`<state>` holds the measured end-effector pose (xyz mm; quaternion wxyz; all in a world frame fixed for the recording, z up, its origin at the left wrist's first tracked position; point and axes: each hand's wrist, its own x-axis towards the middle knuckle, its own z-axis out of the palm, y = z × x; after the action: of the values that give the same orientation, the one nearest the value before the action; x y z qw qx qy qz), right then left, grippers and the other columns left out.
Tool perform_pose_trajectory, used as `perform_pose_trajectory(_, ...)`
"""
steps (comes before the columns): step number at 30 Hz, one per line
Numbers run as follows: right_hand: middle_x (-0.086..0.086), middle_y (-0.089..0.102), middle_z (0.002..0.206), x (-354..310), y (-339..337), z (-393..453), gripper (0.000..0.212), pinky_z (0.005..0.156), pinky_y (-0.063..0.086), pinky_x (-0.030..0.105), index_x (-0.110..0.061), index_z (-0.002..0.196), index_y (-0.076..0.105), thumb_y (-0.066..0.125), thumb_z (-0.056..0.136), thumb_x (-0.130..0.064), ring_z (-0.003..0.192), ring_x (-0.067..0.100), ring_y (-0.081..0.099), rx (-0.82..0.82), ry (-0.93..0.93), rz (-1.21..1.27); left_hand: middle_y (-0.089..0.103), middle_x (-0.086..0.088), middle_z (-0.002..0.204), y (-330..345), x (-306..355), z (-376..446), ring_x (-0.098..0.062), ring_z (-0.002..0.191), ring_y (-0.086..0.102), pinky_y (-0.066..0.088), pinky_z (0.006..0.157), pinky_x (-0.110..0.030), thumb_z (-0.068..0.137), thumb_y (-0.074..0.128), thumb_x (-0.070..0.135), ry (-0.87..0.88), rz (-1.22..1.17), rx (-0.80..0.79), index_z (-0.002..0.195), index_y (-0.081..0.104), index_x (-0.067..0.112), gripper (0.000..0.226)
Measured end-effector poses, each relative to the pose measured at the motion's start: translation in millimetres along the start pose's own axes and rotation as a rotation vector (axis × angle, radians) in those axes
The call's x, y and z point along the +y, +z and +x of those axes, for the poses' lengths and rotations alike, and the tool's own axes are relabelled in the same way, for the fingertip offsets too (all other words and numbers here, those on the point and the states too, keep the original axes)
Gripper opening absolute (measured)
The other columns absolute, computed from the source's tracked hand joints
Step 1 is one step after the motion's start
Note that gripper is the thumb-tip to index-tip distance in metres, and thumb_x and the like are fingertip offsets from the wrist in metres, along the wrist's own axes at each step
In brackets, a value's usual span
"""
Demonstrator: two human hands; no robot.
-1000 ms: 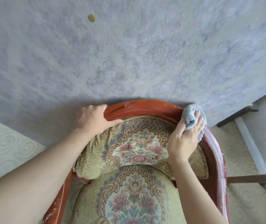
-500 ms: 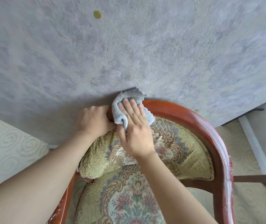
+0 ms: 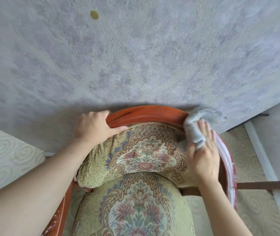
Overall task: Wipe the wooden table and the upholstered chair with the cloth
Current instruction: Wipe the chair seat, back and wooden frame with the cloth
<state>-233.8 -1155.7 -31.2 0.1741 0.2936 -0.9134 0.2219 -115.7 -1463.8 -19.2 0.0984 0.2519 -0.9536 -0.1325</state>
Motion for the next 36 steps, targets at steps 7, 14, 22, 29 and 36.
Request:
perform_pose_trajectory(7, 0.022, 0.022, 0.16, -16, 5, -3, 0.062, 0.125, 0.005, 0.039, 0.001, 0.152, 0.026, 0.025, 0.097, -0.028, 0.151, 0.034, 0.012, 0.118, 0.423, 0.179, 0.067, 0.002, 0.063, 1, 0, -1, -0.025, 0.06, 0.068, 0.045, 0.057, -0.029, 0.06, 0.057, 0.091, 0.02, 0.005, 0.037, 0.078, 0.067, 0.024, 0.07)
perform_pose_trajectory(14, 0.021, 0.026, 0.157, -128, 47, 25, 0.055, 0.124, 0.01, 0.048, -0.003, 0.149, 0.019, 0.032, 0.098, -0.018, 0.149, 0.036, 0.012, 0.031, 0.055, 0.297, 0.071, -0.007, 0.064, 3, 1, -2, -0.034, 0.062, 0.071, 0.047, 0.058, -0.034, 0.058, 0.06, 0.09, 0.026, 0.041, 0.065, 0.075, 0.069, 0.022, 0.071)
perform_pose_trajectory(22, 0.018, 0.035, 0.156, -137, 52, 33, 0.055, 0.122, 0.021, 0.046, -0.001, 0.146, 0.042, 0.04, 0.1, -0.032, 0.148, 0.032, 0.027, -0.174, -0.524, 0.013, 0.068, -0.024, 0.068, -3, 3, -5, -0.047, 0.064, 0.067, 0.051, 0.062, -0.042, 0.066, 0.044, 0.066, -0.009, -0.073, 0.099, 0.072, 0.069, 0.012, 0.06)
perform_pose_trajectory(29, 0.015, 0.036, 0.155, -27, 11, 1, 0.053, 0.12, 0.023, 0.051, -0.003, 0.145, 0.045, 0.031, 0.102, -0.031, 0.147, 0.033, 0.027, -0.089, -0.214, -0.14, 0.065, 0.002, 0.057, 3, -3, -2, -0.026, 0.054, 0.067, 0.041, 0.055, -0.028, 0.057, 0.044, 0.095, 0.076, -0.029, 0.122, 0.072, 0.067, 0.024, 0.076)
perform_pose_trajectory(36, 0.032, 0.048, 0.14, 29, -15, -26, 0.069, 0.117, 0.028, 0.051, 0.012, 0.121, 0.054, 0.02, 0.097, -0.042, 0.139, 0.045, 0.036, 0.071, 0.795, 0.05, 0.061, -0.001, 0.048, -1, 1, -1, -0.025, 0.043, 0.061, 0.021, 0.049, -0.02, 0.059, 0.05, 0.09, 0.098, -0.02, 0.151, 0.065, 0.065, 0.021, 0.071)
